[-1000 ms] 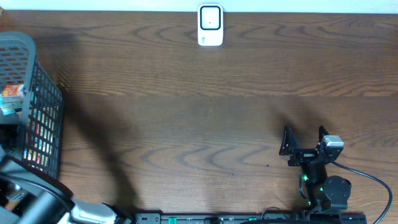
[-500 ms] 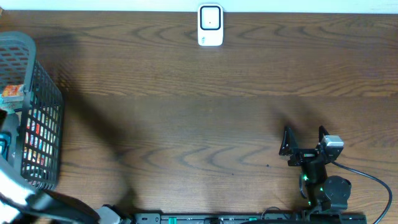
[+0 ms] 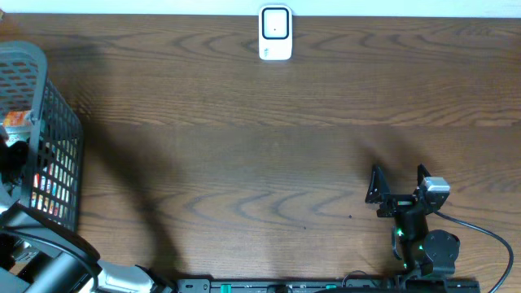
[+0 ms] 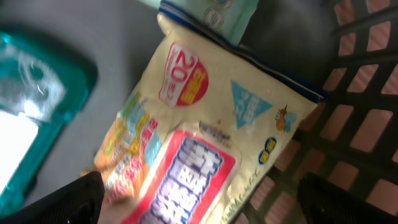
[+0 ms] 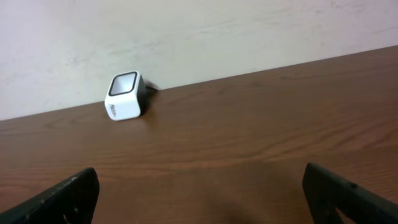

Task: Scan the item barcode
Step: 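Lower the left gripper into the basket and grasp the snack bag, then lift the snack bag out and carry it toward the table center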

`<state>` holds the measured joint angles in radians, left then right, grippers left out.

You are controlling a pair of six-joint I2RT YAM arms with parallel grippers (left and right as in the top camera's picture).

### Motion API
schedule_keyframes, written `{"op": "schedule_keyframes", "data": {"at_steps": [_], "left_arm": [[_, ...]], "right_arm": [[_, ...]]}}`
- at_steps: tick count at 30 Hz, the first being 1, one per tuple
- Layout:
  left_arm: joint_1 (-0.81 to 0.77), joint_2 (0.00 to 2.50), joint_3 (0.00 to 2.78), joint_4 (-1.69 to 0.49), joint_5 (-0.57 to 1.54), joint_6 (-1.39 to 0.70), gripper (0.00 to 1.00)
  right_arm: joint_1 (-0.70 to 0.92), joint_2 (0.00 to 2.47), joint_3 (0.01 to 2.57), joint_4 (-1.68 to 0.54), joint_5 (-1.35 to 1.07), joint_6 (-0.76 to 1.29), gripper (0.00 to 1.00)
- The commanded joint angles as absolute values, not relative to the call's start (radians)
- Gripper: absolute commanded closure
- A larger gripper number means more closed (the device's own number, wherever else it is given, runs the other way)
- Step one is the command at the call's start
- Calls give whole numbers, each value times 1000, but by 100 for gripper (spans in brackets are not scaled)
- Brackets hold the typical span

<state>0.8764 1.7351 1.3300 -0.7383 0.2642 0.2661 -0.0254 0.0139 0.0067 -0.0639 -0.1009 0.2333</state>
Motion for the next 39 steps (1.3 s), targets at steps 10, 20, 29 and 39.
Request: {"op": "schedule_keyframes", "data": {"at_steps": [10,20,29,39], "left_arm": [[805,1985,1328,-771,77,364,2],[807,2014,1355,-774,56,317,93],[809,1795,1472,-762,40,38,93],[809,1420,1472,-671,53,-167,93]], "right_arm": [[-19,11,6,-67,-107,231,1],[-19,11,6,-67,-107,231,1],[-19,11,6,-67,-107,231,1],[-19,11,6,-67,-107,231,1]]}}
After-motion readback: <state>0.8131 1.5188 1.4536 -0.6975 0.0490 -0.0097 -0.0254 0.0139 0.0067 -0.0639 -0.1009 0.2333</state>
